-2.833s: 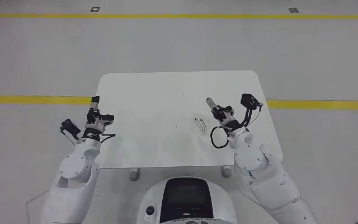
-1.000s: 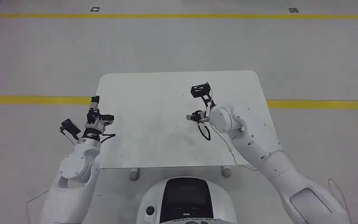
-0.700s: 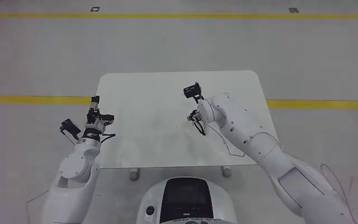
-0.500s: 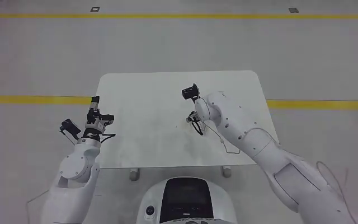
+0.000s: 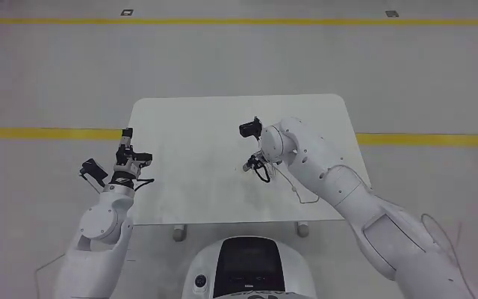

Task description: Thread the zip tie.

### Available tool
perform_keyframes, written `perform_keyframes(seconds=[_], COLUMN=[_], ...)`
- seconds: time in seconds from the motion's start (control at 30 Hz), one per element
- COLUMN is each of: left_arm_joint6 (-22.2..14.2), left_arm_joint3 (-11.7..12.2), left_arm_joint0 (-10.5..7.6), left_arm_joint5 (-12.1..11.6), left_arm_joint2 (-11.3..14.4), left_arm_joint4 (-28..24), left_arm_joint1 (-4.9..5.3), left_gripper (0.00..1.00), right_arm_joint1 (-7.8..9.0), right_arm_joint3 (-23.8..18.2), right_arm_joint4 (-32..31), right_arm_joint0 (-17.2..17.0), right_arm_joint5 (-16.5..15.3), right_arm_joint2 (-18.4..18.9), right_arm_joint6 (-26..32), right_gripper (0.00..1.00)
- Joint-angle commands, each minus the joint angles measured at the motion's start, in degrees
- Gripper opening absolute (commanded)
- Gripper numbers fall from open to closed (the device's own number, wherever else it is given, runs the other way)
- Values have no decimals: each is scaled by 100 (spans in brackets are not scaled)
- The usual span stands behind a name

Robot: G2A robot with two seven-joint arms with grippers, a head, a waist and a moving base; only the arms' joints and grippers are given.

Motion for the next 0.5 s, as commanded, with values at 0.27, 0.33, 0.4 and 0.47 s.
perform_keyframes(seconds=[0.27, 0.33, 0.4, 0.47], left_arm_joint6=[0, 0, 0, 0], left_arm_joint3=[0, 0, 0, 0], left_arm_joint0=[0, 0, 0, 0], left_arm_joint5=[0, 0, 0, 0], left_arm_joint2=[0, 0, 0, 0], left_arm_joint4=[0, 0, 0, 0], left_arm_joint1=[0, 0, 0, 0], left_gripper=[100, 100, 100, 100], right_arm_joint1=[-111, -178, -238, -245], right_arm_joint3=[340, 506, 663, 681], right_arm_joint4=[33, 110, 158, 159], right_arm_joint0=[-15, 42, 98, 106], right_arm_joint5=[113, 145, 139, 139], right_arm_joint2=[-56, -92, -132, -137], right_arm_joint6=[-598, -683, -734, -739], right_gripper=[100, 100, 100, 100])
